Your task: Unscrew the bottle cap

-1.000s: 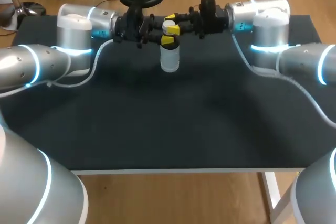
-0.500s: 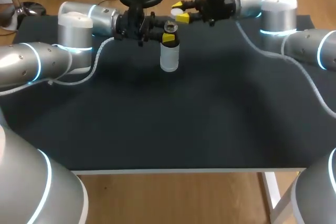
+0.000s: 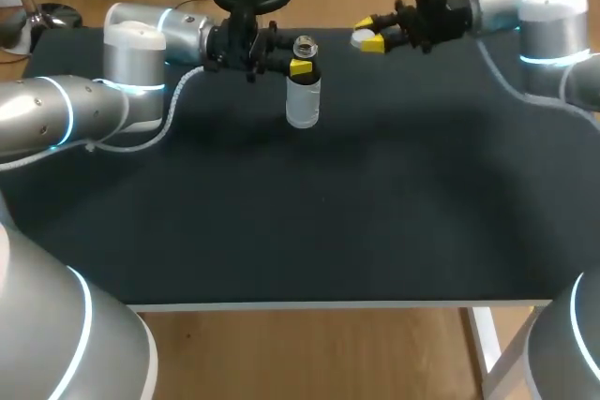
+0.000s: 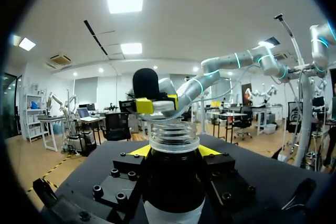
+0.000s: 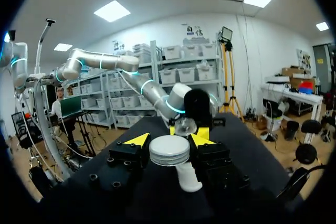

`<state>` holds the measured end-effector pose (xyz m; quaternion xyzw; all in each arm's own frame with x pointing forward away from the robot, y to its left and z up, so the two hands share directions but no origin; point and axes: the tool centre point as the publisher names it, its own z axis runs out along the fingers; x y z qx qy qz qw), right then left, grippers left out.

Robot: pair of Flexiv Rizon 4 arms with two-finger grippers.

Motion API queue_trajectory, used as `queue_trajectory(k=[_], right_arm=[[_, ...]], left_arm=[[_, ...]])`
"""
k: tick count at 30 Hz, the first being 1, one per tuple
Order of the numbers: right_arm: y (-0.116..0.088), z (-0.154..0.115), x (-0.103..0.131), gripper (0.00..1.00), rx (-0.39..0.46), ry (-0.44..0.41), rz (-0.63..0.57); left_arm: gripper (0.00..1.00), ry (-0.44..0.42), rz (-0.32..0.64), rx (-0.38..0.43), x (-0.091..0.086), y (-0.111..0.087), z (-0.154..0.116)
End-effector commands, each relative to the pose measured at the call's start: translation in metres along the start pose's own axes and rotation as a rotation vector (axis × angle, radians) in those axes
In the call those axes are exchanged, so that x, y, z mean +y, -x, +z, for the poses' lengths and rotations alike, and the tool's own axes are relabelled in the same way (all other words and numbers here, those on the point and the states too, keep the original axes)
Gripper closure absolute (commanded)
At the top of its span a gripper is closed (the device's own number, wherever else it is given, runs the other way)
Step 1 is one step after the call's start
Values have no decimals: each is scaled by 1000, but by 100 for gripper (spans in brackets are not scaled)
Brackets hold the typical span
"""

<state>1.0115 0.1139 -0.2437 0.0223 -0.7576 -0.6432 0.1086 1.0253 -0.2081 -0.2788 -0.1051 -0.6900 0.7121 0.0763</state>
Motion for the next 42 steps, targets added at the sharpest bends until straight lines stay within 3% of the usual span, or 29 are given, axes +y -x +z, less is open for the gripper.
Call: queue_trajectory(k=[1, 7, 17, 27, 29, 30, 31, 32, 42], right_arm=[[-36, -10, -14, 100, -515, -72, 84], [-34, -13, -46, 100, -588, -97, 152], [-43, -15, -106, 100, -640, -137, 333], [-50, -17, -126, 100, -689, -189, 391], [-50, -17, -128, 66, -686, -176, 407], [-50, -17, -128, 54, -686, -164, 413], [-50, -17, -129, 23, -683, -161, 413], [-50, -16, -129, 0, -685, -160, 416], [-55, -16, -127, 0, -713, -102, 426]], left_arm=[[100, -3, 0, 7, 2, 3, 0], [100, -3, 0, 7, 2, 3, 0], [100, -3, 0, 7, 2, 3, 0], [100, -3, 0, 7, 2, 3, 0], [100, -3, 0, 7, 2, 3, 0], [100, -3, 0, 7, 2, 3, 0], [100, -3, 0, 7, 2, 3, 0], [100, -3, 0, 7, 2, 3, 0], [100, -3, 0, 7, 2, 3, 0]])
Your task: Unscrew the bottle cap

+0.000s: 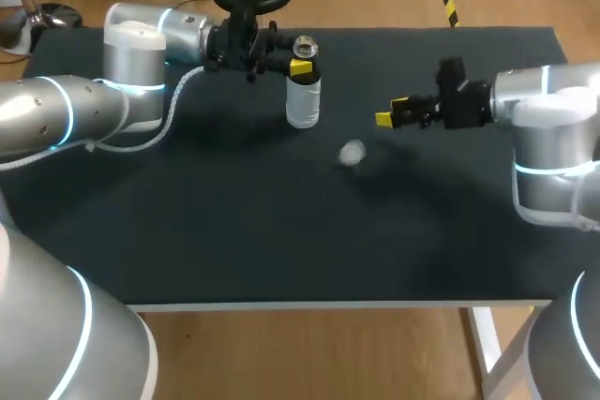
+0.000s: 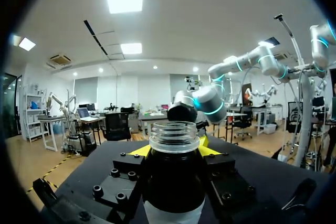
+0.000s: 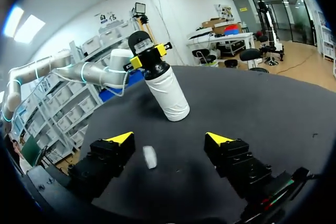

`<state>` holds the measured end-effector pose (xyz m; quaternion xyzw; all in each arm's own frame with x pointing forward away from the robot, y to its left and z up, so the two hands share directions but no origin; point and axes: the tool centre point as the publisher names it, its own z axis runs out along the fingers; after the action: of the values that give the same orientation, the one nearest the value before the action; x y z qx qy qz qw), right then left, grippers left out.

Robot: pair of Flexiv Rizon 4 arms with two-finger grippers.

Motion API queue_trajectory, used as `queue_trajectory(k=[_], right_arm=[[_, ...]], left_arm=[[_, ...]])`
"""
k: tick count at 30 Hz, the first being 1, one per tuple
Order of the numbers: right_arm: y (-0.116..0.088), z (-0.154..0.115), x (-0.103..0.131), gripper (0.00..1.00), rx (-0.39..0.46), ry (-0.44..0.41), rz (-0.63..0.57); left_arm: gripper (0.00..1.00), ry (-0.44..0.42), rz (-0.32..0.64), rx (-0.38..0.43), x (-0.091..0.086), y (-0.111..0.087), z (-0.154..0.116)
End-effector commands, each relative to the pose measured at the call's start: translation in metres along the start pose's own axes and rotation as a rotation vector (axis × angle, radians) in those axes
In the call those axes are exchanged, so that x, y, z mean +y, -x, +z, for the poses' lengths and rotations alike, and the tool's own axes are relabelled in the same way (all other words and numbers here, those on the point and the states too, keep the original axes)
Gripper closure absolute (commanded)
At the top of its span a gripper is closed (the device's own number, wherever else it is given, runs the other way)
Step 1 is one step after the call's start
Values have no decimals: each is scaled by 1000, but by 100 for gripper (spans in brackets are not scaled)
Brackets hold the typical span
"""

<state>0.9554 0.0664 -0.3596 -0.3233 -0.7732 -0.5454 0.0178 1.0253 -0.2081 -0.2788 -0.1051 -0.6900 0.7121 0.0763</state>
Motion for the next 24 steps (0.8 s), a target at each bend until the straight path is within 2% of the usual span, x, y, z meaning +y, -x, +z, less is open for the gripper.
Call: queue_trajectory(k=[1, 12, 13, 14, 16, 20, 22, 23, 24], right_arm=[[-7, -3, -3, 0, -111, 29, 0], [-11, -1, 8, 0, -104, 52, -29], [-12, -1, 8, 0, -103, 52, -30], [-12, 0, 9, 0, -101, 52, -32], [-12, 1, 10, 0, -92, 52, -35], [-13, 1, 11, 0, -88, 52, -40], [-14, 1, 11, 0, -90, 47, -44], [-14, 1, 12, 0, -95, 44, -45], [-13, 1, 12, 0, -102, 47, -45]], left_arm=[[100, -3, 0, 7, 2, 3, 0], [100, -3, 0, 7, 2, 3, 0], [93, -3, 0, 7, 2, 3, 0], [90, -3, 0, 7, 2, 3, 0], [92, -3, 0, 7, 2, 3, 0], [89, -3, 0, 7, 2, 3, 0], [70, -3, 0, 7, 2, 3, 0], [54, -3, 0, 7, 2, 3, 0], [31, -3, 0, 7, 2, 3, 0]])
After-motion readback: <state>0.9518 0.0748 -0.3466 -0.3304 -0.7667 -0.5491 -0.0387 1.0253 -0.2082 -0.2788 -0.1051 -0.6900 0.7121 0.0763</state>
